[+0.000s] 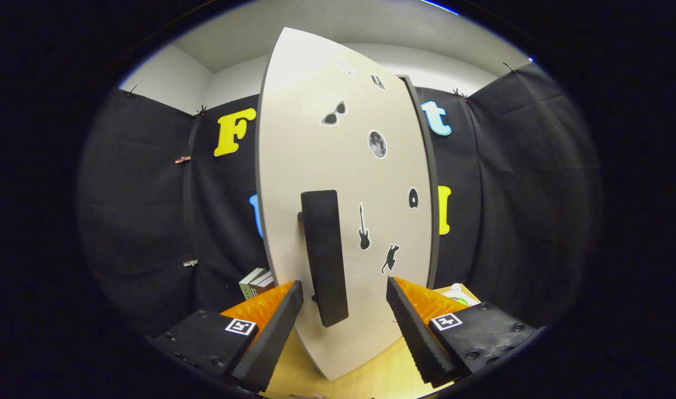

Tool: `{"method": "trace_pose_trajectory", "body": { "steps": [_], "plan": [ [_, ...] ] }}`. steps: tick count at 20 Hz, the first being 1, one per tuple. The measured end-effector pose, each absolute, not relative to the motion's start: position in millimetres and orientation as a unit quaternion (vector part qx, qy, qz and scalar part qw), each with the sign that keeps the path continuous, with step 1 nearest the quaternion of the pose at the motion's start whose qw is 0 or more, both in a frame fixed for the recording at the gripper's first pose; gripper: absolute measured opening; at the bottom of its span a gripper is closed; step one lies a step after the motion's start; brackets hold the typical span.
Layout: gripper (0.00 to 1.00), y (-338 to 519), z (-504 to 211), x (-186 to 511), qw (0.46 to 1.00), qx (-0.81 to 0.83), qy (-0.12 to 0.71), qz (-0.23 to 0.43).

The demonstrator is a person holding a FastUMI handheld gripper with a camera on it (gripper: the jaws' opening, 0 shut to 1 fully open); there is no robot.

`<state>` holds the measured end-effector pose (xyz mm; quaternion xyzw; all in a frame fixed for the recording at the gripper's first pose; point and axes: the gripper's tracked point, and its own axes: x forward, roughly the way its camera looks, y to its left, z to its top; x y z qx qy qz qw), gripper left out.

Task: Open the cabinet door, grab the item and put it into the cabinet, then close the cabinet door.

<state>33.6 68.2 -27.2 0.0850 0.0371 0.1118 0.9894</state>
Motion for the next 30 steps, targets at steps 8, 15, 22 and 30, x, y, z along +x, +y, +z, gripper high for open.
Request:
{"method": "trace_pose_trajectory", "body": {
  "steps": [8, 15, 22, 30],
  "plan": [
    [0.98, 115.1, -20.4, 40.9, 0.99, 0.08, 0.024, 0.114],
    [0.98, 116.8, -19.1, 46.7, 0.992, 0.063, 0.02, 0.107],
    [0.98, 105.5, -18.5, 50.6, 0.993, 0.066, 0.022, 0.095],
    [0.98, 103.3, -16.1, 49.8, 0.994, 0.059, 0.021, 0.089]
  ]
}}
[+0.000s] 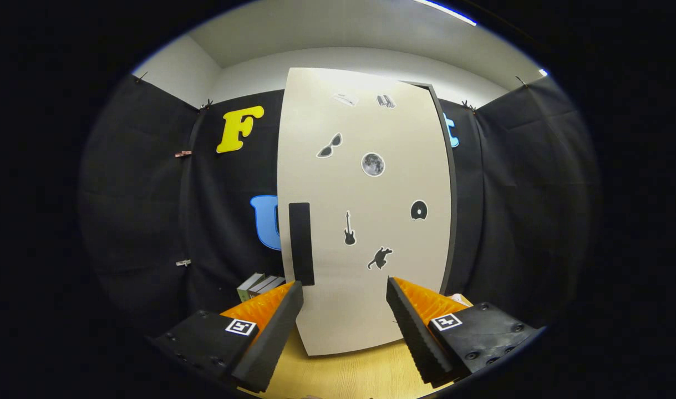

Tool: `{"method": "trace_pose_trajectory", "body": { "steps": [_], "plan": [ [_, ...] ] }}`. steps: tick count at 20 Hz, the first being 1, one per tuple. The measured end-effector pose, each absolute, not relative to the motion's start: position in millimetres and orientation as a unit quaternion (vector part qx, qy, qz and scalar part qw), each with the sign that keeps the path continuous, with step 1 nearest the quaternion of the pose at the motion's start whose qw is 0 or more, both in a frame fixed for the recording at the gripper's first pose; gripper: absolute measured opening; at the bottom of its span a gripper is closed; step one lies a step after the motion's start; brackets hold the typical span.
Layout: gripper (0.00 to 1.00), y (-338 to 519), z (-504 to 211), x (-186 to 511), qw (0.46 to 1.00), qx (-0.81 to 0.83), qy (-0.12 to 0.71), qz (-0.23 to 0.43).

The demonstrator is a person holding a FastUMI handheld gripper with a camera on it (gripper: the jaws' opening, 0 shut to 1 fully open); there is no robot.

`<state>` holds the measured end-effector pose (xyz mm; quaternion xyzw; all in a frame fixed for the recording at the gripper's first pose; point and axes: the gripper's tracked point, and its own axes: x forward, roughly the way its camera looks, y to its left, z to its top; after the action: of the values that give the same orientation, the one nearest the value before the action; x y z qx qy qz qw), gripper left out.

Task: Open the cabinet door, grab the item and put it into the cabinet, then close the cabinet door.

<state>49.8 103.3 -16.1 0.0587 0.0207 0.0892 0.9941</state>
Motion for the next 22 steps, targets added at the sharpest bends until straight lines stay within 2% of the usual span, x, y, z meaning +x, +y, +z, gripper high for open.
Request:
{"method": "trace_pose_trajectory", "body": {
  "steps": [22],
  "plan": [
    [0.98, 92.1, -14.9, 25.2, 0.994, 0.061, 0.026, 0.083]
  ]
}}
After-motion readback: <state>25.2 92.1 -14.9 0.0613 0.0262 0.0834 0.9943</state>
